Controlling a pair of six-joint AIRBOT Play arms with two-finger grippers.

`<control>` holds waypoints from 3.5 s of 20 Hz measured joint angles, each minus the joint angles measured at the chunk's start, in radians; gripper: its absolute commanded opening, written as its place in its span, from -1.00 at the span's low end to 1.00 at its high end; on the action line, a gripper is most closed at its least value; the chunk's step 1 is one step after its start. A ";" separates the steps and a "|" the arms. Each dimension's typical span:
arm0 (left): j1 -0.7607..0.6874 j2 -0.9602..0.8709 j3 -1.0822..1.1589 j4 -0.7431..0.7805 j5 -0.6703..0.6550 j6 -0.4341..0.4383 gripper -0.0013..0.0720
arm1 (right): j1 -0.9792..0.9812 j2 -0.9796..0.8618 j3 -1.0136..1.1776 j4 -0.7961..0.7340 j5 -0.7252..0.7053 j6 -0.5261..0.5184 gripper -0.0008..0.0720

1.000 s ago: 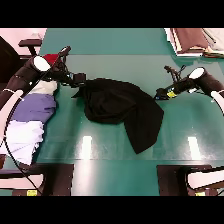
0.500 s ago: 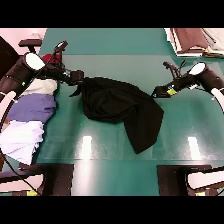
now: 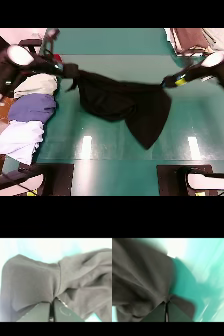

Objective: Fold the shirts.

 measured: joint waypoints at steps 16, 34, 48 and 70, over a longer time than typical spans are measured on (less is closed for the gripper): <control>-0.002 0.438 0.598 0.061 -0.057 -0.003 -0.90 | -0.250 0.526 0.522 -0.004 0.250 0.165 -0.94; 0.003 -0.454 0.421 0.258 -0.127 -0.029 0.54 | -0.148 -0.227 0.340 -0.031 0.335 0.289 0.18; 0.116 -0.119 -0.145 0.098 -0.234 -0.030 0.54 | -0.272 0.135 -0.143 -0.008 0.288 0.198 0.14; -0.027 0.051 -0.626 -0.185 0.053 0.054 -0.90 | -0.387 0.351 -0.429 -0.001 0.260 0.168 0.15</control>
